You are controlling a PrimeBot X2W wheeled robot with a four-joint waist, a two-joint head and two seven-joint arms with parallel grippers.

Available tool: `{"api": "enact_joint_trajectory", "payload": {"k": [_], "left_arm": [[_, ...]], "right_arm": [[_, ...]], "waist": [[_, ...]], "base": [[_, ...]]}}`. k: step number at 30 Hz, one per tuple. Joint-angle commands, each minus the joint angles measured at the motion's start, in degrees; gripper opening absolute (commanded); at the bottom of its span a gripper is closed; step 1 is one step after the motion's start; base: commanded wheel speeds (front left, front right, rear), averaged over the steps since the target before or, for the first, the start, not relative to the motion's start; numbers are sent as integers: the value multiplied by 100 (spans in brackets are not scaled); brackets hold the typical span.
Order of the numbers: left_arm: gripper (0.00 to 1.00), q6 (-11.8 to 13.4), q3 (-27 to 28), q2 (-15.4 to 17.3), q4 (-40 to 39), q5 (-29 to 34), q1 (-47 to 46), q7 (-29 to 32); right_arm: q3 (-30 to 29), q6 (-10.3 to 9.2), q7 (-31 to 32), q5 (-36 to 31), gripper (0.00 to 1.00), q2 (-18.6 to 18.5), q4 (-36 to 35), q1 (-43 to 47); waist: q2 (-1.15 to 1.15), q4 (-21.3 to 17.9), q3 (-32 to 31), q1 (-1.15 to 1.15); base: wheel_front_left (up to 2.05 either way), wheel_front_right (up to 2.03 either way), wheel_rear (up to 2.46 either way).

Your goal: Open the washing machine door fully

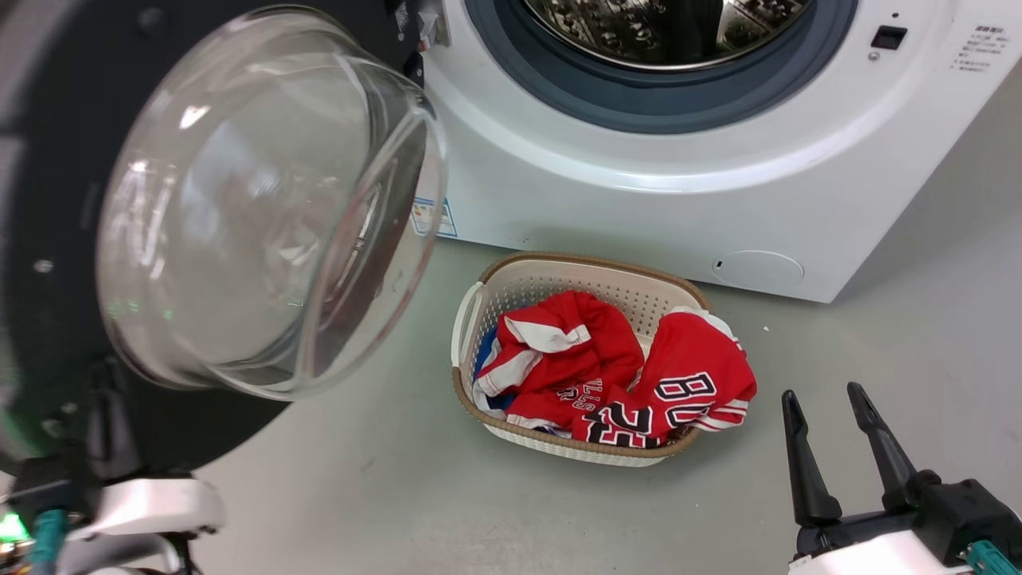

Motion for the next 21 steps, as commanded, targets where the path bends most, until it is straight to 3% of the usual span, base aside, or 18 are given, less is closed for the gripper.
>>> {"api": "enact_joint_trajectory", "payload": {"k": [1, 21], "left_arm": [[0, 25, 200, 82, 30, -27, -106, 13], [0, -498, 1613, 374, 1086, -41, -1140, 14]], "right_arm": [[-4, -1, -12, -29, 100, 15, -26, -96], [-20, -1, -12, -200, 100, 15, -65, -384]], "waist": [[0, -31, 38, 0], [0, -201, 496, 0]], "base": [[0, 0, 0], [0, 0, 0]]}}
